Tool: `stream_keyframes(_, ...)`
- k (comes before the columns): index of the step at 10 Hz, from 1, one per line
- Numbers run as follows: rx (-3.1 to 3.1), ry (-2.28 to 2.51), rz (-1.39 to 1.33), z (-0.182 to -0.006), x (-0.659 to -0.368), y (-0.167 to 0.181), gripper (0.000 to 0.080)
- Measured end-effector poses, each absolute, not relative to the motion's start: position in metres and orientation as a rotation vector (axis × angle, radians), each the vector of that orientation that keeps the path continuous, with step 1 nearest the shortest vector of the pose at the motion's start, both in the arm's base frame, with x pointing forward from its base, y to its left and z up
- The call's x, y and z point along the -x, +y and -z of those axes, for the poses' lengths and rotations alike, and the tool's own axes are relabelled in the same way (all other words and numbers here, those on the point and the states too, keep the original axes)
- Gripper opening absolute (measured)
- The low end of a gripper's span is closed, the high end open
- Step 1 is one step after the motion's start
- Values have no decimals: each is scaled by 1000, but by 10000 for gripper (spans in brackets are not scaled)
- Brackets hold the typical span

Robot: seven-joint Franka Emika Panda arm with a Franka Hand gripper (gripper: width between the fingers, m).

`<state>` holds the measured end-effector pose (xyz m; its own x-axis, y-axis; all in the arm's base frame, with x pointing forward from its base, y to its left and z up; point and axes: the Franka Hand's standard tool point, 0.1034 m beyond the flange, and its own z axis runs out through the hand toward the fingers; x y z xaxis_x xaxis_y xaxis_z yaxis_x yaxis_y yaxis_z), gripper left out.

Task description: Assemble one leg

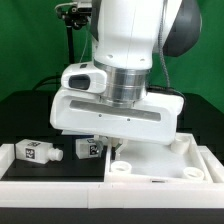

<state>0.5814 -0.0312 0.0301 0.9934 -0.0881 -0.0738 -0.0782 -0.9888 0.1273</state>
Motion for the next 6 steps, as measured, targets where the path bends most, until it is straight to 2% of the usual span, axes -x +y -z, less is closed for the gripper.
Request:
stream_keyframes(4,-3034,-133,94,-30,-584,-32,61)
stream_keyframes(6,-3028,-153,93,-27,-584,-20,61)
